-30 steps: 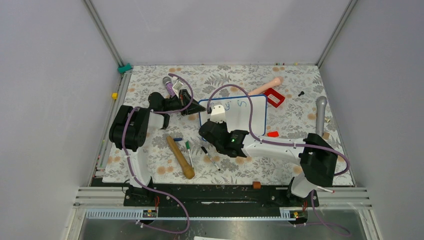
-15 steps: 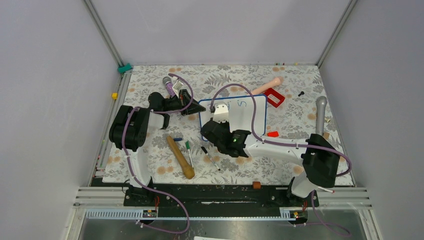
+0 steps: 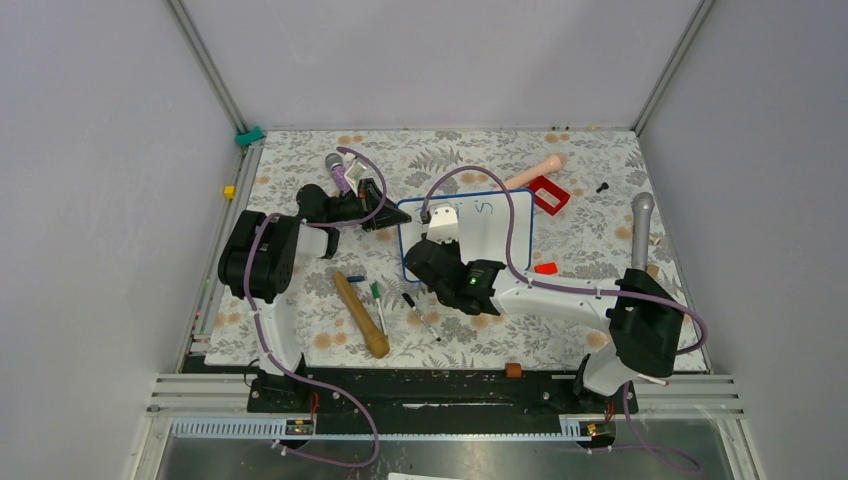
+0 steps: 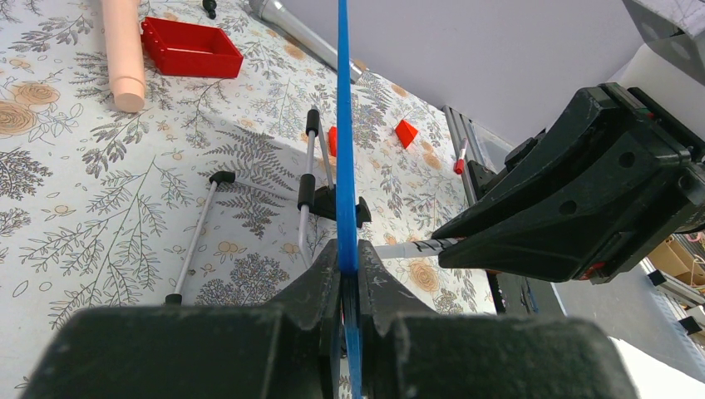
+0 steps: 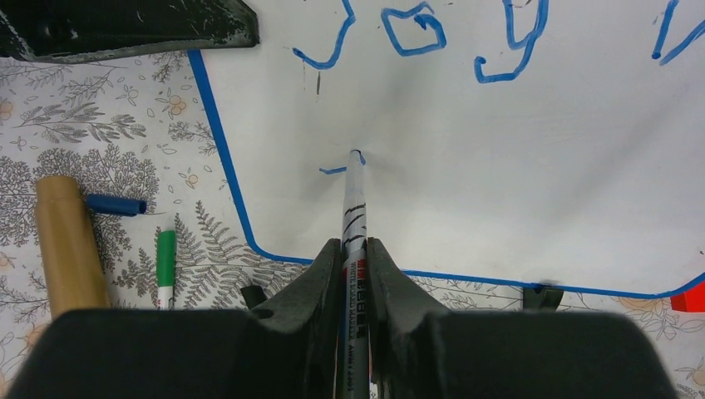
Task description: Write a sentence on the whiteboard
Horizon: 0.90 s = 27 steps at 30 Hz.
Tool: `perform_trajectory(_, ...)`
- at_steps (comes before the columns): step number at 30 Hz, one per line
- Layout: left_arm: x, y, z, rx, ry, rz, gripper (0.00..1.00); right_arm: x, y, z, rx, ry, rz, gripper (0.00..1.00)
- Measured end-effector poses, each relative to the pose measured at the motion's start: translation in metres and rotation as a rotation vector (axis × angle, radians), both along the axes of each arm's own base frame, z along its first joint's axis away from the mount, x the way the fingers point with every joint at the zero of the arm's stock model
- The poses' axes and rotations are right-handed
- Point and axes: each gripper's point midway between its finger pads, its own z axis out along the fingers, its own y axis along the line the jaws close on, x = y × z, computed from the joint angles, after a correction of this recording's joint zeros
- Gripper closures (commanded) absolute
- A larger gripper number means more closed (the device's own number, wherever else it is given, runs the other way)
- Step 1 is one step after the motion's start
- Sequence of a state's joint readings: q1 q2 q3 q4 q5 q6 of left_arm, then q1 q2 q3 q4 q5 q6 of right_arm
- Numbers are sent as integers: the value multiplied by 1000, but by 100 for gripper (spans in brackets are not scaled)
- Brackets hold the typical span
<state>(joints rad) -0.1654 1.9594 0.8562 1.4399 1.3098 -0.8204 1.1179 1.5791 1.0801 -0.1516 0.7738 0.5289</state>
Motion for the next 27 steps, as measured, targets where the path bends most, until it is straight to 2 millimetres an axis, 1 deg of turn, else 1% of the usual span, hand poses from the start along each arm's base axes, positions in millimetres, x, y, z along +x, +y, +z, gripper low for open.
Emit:
perform_trajectory(10, 0, 0, 0, 0, 1, 1, 100, 1, 5, 3, -8, -9, 35, 100)
perform_trajectory(27, 0, 0, 0, 0, 0, 0, 100, -2, 14, 0, -16, 32, 73, 100)
